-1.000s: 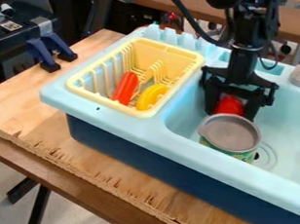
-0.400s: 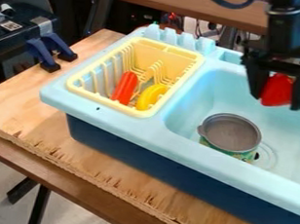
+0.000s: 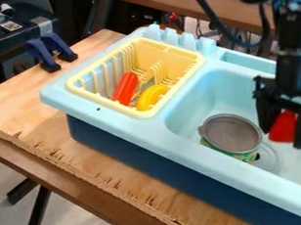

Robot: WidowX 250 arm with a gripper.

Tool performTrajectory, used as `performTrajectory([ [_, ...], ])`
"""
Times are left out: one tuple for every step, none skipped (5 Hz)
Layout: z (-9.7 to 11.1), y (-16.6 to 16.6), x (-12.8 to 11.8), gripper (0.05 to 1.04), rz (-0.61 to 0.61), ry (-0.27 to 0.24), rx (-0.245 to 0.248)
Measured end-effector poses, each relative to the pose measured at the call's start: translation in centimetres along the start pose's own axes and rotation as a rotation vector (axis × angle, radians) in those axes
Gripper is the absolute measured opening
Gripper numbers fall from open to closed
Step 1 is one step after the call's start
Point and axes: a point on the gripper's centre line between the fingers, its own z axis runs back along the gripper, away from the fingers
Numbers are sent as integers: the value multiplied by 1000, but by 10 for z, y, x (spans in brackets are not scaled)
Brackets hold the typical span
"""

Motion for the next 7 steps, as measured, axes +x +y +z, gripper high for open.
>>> performTrajectory([
  [-22, -12, -12, 863, -4, 41, -6],
  [-30, -23, -15, 863, -31, 49, -8],
  [-32, -27, -11, 863, -50, 49, -8],
  [-34, -30, -10, 905, -52, 48, -9],
  [-36, -32, -10, 1001, -43, 37, -21],
  [-26, -31, -26, 1001, -9, -1, -50],
  [23, -37, -29, 1001, 2, -180, -90],
])
